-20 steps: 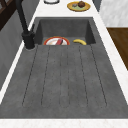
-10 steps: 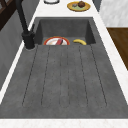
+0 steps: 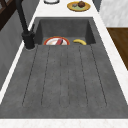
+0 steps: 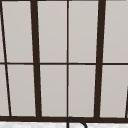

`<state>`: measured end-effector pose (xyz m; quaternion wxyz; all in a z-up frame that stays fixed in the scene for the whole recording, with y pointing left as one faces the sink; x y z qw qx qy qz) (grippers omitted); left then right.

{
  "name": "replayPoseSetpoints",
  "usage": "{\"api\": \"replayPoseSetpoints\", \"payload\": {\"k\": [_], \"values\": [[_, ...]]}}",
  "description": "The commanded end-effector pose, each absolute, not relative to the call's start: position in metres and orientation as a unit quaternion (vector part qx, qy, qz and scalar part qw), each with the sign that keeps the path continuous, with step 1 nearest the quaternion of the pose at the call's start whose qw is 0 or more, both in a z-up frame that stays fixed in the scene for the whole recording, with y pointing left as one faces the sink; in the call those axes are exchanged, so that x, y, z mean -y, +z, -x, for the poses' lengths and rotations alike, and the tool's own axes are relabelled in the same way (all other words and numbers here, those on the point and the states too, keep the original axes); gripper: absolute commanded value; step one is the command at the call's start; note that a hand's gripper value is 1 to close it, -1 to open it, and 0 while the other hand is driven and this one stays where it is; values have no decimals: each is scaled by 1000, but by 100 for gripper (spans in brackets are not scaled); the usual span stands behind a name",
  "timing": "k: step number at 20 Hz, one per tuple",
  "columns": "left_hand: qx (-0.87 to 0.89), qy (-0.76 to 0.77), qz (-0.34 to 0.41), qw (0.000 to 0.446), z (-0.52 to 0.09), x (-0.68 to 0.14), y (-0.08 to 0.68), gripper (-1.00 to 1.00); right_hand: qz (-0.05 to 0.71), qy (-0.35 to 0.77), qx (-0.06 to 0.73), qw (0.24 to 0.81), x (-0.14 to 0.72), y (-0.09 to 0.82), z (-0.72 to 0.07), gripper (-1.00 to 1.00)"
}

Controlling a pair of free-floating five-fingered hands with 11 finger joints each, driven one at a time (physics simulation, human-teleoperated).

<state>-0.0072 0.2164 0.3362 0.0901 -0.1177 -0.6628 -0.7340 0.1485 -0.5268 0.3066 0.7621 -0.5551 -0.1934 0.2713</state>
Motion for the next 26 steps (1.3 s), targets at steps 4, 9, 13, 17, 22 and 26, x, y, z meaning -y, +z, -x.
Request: {"api": "replayPoseSetpoints", "payload": {"k": [4, 9, 13, 17, 22, 26], "values": [[663, -734, 118, 90, 7, -216, 336, 0, 517, 243, 179, 801, 544, 275, -170, -100], [663, -734, 118, 90, 7, -216, 336, 0, 466, 249, 164, 833, 554, 269, -182, -100], [663, -734, 118, 90, 7, -216, 336, 0, 441, 240, 182, 845, 573, 245, -199, -100], [663, -734, 118, 90, 7, -216, 336, 0, 434, 231, 195, 849, 598, 221, -199, -100], [663, -734, 118, 90, 7, -216, 336, 0, 417, 238, 191, 856, 616, 188, -224, -100], [663, -734, 118, 90, 7, -216, 336, 0, 401, 240, 160, 869, 619, 171, -240, -100]]}}
